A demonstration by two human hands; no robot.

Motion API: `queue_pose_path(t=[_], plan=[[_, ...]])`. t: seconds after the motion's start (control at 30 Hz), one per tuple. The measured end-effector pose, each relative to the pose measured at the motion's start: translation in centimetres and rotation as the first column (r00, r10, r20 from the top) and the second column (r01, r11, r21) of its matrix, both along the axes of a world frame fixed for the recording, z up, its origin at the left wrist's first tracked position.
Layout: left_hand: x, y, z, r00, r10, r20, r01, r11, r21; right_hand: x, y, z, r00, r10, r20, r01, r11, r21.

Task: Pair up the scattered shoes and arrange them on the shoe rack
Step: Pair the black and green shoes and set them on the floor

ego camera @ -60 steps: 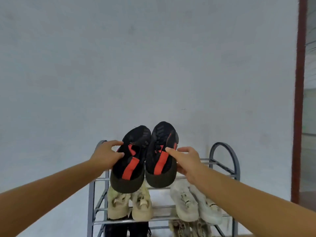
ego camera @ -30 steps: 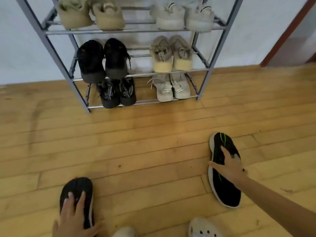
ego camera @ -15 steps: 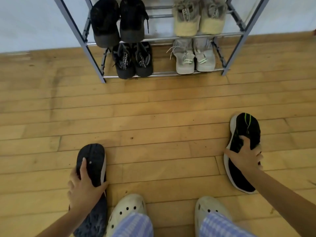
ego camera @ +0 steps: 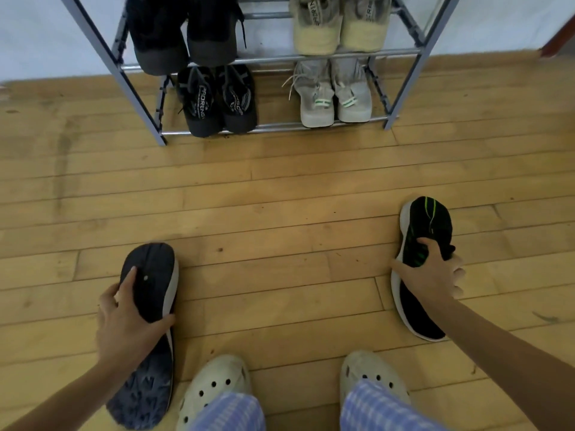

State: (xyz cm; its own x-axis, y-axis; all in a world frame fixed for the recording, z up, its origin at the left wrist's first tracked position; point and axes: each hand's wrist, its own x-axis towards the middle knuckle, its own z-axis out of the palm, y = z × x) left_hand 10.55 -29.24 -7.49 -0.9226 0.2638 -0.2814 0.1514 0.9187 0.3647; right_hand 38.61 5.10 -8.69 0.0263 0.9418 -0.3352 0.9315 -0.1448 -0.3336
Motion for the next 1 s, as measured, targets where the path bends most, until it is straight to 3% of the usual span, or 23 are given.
queue_pose_path(t=[0.5,0.63,0.7,0.8,0.87,0.93,1.0], plan=[[-0.4,10.5,2.2,0.973,-0.23,0.011,0.226,0.962,0.156,0.1,0.2,-0.3,0.999,-0.02,-0.033,0.02,1.0,-0.007],[0.2,12.8,3.1,0.973,-0.226,0.048,0.214,0.959,0.187,0.1,0.1,-0.3,0.998,-0.024,-0.052,0.024,1.0,-0.002],[0.3,13.9,3.6,0.962,-0.194,0.195,0.109,0.92,0.375,-0.1,0.0,-0.3,0.996,-0.04,-0.085,0.04,0.999,-0.004],[0.5,15.4,5.0,0.795,-0.234,0.56,-0.266,0.696,0.667,-0.9,-0.5,0.1,0.985,-0.065,-0.162,0.064,0.998,-0.013],[0.4,16.6,5.5,0.688,-0.276,0.671,-0.419,0.605,0.678,-1.9,-1.1,0.6,0.975,-0.031,-0.22,0.032,0.999,-0.001],[0.5,17.8,5.3,0.649,-0.299,0.7,-0.466,0.572,0.676,-3.1,-2.2,1.4,0.96,0.04,-0.276,-0.033,0.999,0.032],[1.0,18.4,3.9,0.66,-0.266,0.703,-0.423,0.641,0.64,-4.4,-3.3,1.7,0.95,0.111,-0.293,-0.09,0.992,0.085]])
